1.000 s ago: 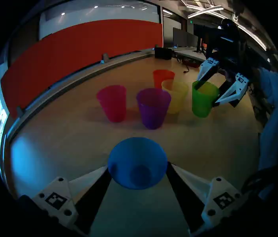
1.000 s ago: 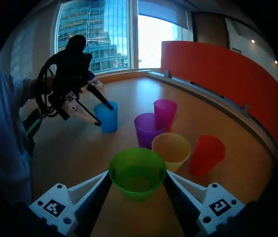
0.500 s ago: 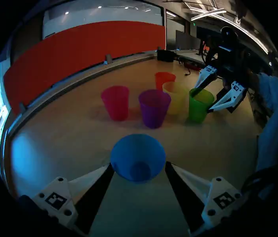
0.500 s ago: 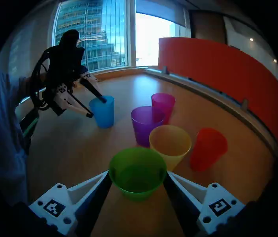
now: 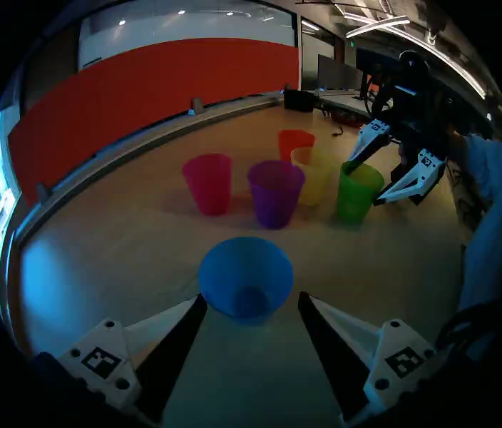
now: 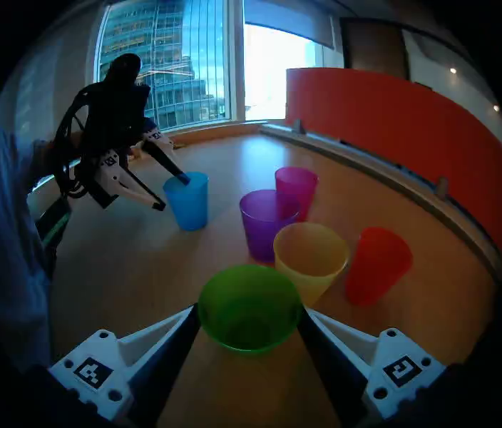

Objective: Pour water

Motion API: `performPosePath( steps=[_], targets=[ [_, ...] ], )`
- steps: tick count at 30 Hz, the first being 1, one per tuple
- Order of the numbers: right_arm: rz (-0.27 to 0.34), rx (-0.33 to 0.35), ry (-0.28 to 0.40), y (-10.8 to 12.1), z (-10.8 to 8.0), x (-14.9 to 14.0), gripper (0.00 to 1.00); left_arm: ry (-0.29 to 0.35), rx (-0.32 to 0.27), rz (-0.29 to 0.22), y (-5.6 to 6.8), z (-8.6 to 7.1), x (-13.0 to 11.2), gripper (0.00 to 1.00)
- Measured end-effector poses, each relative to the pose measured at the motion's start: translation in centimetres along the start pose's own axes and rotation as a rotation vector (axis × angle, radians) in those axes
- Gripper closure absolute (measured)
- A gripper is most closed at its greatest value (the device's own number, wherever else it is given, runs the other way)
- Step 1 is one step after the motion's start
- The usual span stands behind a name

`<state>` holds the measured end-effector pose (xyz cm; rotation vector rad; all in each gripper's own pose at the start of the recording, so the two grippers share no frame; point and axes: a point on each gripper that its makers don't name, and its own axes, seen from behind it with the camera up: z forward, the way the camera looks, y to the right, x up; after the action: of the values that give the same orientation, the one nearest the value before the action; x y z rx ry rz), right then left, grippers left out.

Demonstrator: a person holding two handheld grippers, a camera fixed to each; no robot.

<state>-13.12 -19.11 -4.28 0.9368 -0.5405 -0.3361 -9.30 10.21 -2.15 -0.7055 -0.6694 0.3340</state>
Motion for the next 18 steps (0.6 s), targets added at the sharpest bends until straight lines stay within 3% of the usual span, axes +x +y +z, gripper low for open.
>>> performPosePath(
  steps=[18],
  targets=[
    [0.029, -0.106, 0.015, 1.1, -4.5, -1.7, 0.01, 0.015, 0.058, -0.025, -0.4, -2.7, -1.2, 0.05]
  ],
)
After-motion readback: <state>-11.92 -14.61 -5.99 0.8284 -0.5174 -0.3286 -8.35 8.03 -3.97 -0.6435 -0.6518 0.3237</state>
